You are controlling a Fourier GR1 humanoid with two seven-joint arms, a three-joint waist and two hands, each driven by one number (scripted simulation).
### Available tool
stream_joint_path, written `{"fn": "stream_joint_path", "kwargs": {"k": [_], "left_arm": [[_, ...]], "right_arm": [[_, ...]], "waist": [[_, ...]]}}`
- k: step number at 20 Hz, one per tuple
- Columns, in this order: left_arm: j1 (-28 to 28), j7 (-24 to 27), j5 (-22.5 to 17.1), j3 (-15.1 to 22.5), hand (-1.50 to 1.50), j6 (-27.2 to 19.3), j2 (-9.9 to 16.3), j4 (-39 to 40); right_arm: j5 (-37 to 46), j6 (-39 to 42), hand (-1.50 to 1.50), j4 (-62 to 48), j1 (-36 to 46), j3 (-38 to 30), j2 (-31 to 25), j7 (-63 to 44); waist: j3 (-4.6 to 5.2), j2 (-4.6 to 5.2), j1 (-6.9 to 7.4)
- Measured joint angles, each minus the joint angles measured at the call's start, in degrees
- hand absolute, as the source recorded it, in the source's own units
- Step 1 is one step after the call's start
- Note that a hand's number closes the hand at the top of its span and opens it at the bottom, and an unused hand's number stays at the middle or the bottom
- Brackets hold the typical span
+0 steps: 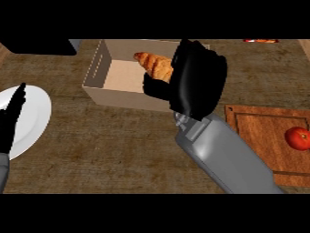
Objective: Pick the croissant from the cutting board and place it in the cardboard box
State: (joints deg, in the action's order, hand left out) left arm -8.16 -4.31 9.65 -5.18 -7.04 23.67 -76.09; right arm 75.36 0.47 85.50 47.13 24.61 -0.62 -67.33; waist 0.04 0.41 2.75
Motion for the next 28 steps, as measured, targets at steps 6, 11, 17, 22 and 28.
{"fn": "stream_joint_path", "kwargs": {"k": [6, 11, 17, 22, 28], "left_arm": [[-0.93, 0.42, 0.58, 0.35, 0.00, -0.23, -0.60, 0.59], [-1.67, 0.78, 0.61, 0.14, 0.00, -0.01, -0.58, 0.98], [-2.55, 0.48, 1.15, 0.81, 0.00, -0.21, -1.48, 1.03], [-3.42, 0.55, 1.39, 0.84, 0.00, -0.13, -1.52, 1.32], [-3.36, 1.77, 1.64, 0.75, 0.00, 0.26, -1.36, 2.31]], "right_arm": [[-4.98, -6.19, 1.50, -11.50, 7.04, -7.75, 0.12, 1.99], [-7.80, -13.63, 1.50, -23.81, 12.29, -14.08, 0.20, 5.39], [-9.29, -22.16, 1.50, -39.60, 16.67, -19.53, 0.27, 8.80], [-12.50, -28.89, -1.50, -47.89, 18.71, -24.84, 0.31, 9.59], [-16.70, -36.90, -1.50, -55.93, 20.98, -29.13, 0.38, 12.52]], "waist": [[0.00, 0.44, 0.74], [0.00, 0.80, 1.34], [0.00, 1.19, 1.94], [-0.02, 1.51, 2.53], [-0.04, 1.66, 3.05]]}}
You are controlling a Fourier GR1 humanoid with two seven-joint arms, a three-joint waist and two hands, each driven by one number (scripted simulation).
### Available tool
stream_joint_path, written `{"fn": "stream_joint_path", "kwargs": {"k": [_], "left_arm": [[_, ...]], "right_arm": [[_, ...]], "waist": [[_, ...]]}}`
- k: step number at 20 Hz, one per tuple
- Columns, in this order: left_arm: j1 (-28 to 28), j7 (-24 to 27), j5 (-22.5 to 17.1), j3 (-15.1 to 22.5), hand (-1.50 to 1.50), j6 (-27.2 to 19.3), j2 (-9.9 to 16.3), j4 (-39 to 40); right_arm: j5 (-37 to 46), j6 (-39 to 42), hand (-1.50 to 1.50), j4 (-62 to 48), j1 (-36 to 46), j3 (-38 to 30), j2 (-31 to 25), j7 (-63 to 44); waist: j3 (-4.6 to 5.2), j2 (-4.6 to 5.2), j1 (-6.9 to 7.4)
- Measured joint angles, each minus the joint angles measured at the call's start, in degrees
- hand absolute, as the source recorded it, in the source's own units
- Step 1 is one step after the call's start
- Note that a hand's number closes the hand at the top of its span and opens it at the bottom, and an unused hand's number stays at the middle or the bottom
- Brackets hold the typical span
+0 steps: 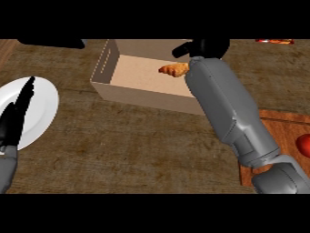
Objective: Pick the croissant from the cutting board and place it in the cardboard box
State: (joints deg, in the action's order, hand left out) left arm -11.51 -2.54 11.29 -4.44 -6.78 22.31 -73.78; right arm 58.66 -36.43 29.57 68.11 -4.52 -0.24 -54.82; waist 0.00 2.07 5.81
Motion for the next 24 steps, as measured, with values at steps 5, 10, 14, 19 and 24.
{"fn": "stream_joint_path", "kwargs": {"k": [5, 10, 14, 19, 24], "left_arm": [[0.23, -0.32, 0.12, 0.18, 0.00, -0.14, -0.54, -0.67], [0.51, -0.99, 0.74, 0.24, 0.00, -0.86, -0.95, -0.77], [1.53, -1.64, 0.34, -0.40, 0.00, -0.30, -0.36, -1.78], [2.58, -1.05, 0.03, -1.86, 0.00, -0.41, -0.08, -0.44], [4.62, -0.21, -0.81, -3.96, 0.00, -0.23, 0.73, 0.11]], "right_arm": [[-0.23, -7.43, -1.50, -3.82, 1.59, -0.63, 0.01, 4.78], [0.24, -16.27, -1.50, -4.19, 2.32, -1.26, -0.05, 8.22], [-1.16, -21.98, -1.50, -3.32, 2.39, -0.81, -0.08, 9.33], [-5.02, -26.01, -1.50, 1.89, -1.61, 2.37, -0.07, 11.07], [-3.74, -26.53, -1.50, 11.27, -8.90, 6.07, 0.01, 7.21]], "waist": [[-0.01, -0.11, -0.07], [-0.01, -0.50, -1.00], [-0.01, -1.13, -1.72], [-0.01, -1.82, -3.62], [0.03, -2.74, -6.20]]}}
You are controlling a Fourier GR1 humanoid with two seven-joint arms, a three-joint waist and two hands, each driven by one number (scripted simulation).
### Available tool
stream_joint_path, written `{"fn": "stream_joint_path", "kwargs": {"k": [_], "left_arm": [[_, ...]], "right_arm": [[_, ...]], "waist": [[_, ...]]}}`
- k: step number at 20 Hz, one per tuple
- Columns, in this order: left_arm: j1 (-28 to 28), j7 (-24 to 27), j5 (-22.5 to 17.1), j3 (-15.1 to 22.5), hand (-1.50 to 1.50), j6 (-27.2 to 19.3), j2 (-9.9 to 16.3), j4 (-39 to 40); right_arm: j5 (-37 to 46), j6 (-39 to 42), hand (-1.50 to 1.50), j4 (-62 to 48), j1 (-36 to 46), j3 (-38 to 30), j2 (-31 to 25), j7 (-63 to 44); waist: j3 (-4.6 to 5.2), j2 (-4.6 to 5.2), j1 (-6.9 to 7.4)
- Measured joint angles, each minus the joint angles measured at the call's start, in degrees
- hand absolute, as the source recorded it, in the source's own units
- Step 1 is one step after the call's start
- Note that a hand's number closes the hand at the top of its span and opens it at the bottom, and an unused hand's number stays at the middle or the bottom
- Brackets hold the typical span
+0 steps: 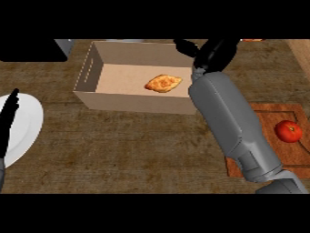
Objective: Pick the croissant from the cutting board and place it in the cardboard box
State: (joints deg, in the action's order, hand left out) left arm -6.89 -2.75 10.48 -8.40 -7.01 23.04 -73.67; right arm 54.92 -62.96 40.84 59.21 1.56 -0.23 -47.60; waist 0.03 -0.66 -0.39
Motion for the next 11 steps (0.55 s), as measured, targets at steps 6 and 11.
{"fn": "stream_joint_path", "kwargs": {"k": [6, 11], "left_arm": [[2.58, -0.37, 0.07, -1.09, 0.00, -0.48, 0.35, -1.30], [4.79, 0.04, 0.68, -0.97, 0.00, -1.61, -0.59, -2.50]], "right_arm": [[4.62, 2.18, -1.50, 15.99, -14.00, 5.17, 0.09, -5.45], [7.66, 5.93, -1.50, 32.23, -27.72, 10.22, -0.14, -8.07]], "waist": [[0.01, -0.79, -2.22], [0.03, -0.98, -3.25]]}}
